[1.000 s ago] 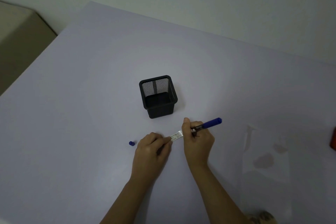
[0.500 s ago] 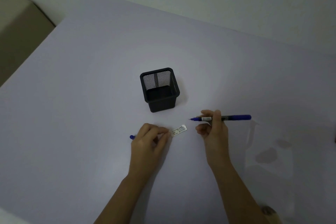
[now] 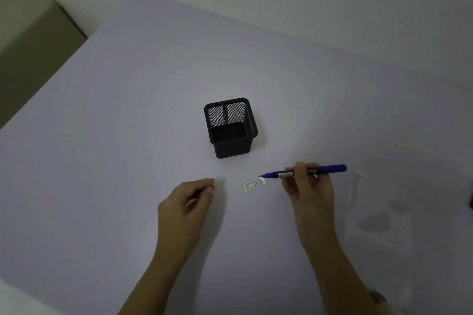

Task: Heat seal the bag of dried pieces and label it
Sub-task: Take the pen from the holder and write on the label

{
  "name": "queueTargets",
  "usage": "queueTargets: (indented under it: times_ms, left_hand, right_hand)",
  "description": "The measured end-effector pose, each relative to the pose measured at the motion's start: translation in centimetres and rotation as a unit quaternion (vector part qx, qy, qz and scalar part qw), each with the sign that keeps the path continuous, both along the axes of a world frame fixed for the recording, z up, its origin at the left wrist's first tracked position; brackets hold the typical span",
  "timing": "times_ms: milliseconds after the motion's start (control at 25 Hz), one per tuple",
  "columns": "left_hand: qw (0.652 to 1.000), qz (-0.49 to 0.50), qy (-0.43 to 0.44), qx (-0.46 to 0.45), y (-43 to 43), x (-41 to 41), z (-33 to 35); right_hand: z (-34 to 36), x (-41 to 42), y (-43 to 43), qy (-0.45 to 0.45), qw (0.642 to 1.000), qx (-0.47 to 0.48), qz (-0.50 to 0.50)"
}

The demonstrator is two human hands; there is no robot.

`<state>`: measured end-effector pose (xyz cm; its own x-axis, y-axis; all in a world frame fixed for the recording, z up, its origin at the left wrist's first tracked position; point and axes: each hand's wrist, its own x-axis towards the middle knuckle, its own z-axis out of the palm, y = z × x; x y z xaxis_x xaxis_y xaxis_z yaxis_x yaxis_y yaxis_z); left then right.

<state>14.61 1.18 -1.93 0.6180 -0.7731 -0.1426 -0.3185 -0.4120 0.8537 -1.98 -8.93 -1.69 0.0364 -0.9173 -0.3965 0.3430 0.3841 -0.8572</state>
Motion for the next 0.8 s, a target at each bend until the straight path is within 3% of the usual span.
queueTargets:
  times_ms: [80,120,800]
  left_hand:
    - [0.96,0.048,0.273,-0.03,-1.2,-1.5,2.1]
    - [0.942,0.058,0.329,-0.041,-1.6,-1.9,2.8]
    - [0.954,0.017,0.298,-0.039,-2.8,-3.6,4.7]
  right_hand:
    - [0.7,0.4,0.2,-0.006,1.0,-0.012,0.016]
    - [0.9,0.5,0.3,-0.011,1.0,-0.015,0.02]
    - [1.7,1.5,1.5,-0.029,0.997,-0.048,0.055]
